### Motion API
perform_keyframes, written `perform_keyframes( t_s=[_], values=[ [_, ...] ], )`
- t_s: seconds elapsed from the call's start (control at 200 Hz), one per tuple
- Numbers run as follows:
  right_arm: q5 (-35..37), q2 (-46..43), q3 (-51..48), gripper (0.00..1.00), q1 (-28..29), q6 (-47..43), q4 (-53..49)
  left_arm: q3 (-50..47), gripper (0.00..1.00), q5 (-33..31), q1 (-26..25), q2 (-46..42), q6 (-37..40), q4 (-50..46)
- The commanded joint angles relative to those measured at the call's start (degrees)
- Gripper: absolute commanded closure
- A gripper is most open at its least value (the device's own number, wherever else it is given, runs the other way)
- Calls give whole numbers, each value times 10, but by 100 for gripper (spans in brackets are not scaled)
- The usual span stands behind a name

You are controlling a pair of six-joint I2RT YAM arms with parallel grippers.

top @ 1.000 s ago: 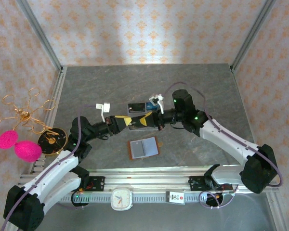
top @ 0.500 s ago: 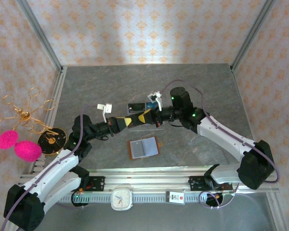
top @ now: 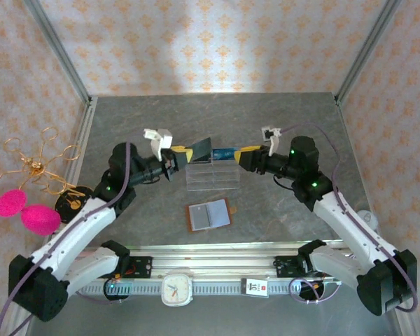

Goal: Take the credit cards out of the card holder

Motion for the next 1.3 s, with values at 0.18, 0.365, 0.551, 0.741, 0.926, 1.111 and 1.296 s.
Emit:
perform_keyframes(
  t_s=[0.18, 0.365, 0.551, 0.741, 0.926, 1.111, 1.296],
  values=[
    [-8, 6, -30, 54, -15, 50, 68, 77, 100, -20, 36, 93, 378, -148],
    [-14, 21, -25, 54, -19, 44, 60, 127, 100, 26, 58, 163, 456, -162],
    [-14, 41, -18, 54, -20, 37, 50, 191, 100, 87, 91, 243, 520, -225],
    [-8, 58, -4, 54, -21, 21, 29, 233, 100, 140, 94, 296, 561, -272],
    [0, 70, 0, 54, -26, 18, 26, 214, 100, 181, 93, 275, 537, -230],
    [-2, 78, 0, 54, -28, 19, 29, 254, 100, 190, 93, 322, 576, -298],
    [-5, 80, 3, 54, -32, 17, 21, 283, 100, 177, 93, 361, 585, -306]
  ],
)
